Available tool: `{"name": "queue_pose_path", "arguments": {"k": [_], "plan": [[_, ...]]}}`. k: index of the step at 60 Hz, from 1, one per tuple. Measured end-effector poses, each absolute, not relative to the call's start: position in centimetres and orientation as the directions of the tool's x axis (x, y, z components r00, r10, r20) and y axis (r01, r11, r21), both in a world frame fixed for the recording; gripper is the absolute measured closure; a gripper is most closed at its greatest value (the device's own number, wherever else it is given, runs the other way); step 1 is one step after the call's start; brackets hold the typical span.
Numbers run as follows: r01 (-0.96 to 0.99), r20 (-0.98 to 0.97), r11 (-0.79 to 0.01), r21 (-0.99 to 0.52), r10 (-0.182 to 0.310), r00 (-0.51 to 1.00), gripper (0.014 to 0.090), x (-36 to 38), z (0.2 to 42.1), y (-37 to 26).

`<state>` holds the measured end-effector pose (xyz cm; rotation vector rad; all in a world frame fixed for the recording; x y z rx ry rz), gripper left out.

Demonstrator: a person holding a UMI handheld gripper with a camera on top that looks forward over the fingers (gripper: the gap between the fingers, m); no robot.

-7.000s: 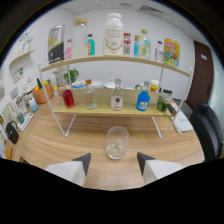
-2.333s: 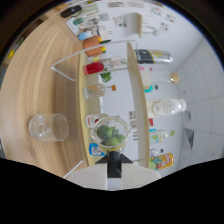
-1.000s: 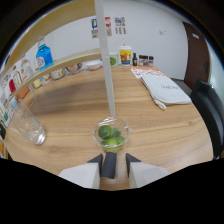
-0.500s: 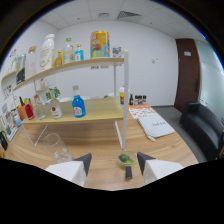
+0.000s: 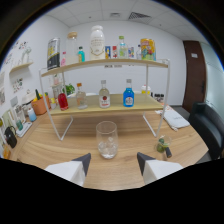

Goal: Make me a cup of Mojito.

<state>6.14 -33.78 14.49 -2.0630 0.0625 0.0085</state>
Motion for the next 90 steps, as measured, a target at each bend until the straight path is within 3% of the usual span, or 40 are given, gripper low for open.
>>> {"name": "queue_pose_path", "arguments": {"k": [12, 29, 44, 52, 67, 83, 90], "plan": [[-0.033, -0.021, -0.455, -0.890, -0.032, 0.999, 0.0183, 4.0, 17.0, -31.7], [-0.031, -0.031, -0.377, -0.926, -0.006, 1.000, 0.0193, 3.4, 22.3, -22.9], [-0.025, -0.033, -0.402, -0.915, 0.012, 0.999, 0.0235, 3.5, 21.5, -15.4], [-0.009, -0.018, -0.439, -0.899, 0.016, 1.000, 0.0328, 3.5, 19.7, -13.0], [-0.020, -0.026, -0.438, -0.899, 0.008, 1.000, 0.0678, 3.7, 18.8, -11.3], [-0.030, -0.049, -0.442, -0.896, 0.031, 0.998, 0.0705, 3.4, 19.0, -12.1], [-0.031, -0.041, -0.419, -0.908, 0.014, 0.999, 0.0707, 3.9, 20.5, -13.3]]}}
